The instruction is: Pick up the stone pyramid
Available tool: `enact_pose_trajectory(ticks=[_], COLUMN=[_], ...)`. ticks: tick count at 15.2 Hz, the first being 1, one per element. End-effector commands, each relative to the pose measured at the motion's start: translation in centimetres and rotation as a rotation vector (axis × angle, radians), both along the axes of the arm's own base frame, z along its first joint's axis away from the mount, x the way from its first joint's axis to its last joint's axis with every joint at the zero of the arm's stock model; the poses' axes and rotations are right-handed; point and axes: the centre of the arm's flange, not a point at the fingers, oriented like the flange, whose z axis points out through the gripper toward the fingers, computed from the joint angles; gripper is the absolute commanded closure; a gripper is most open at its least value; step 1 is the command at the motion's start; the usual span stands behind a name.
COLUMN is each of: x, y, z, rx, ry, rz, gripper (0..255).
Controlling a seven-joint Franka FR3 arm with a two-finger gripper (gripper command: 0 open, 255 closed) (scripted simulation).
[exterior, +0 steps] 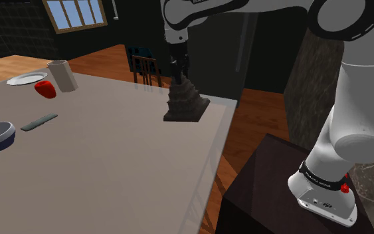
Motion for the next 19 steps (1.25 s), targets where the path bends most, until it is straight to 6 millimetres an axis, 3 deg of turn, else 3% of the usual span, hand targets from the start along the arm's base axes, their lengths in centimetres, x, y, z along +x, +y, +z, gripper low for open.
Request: enact_pose_trajectory(ticks=[1,2,17,19], x=[0.1,0.2,0.2,0.2], y=[-0.3,-0.1,-0.1,-0.1], z=[-1.3,-1.5,6.4,6.5], rx=[-0.004,-0.005,-0.005,-0.005], ry=[0.025,0.025,0.025,0.025], rz=[-0.005,-0.005,-0.005,-0.005], gripper=[255,255,255,255])
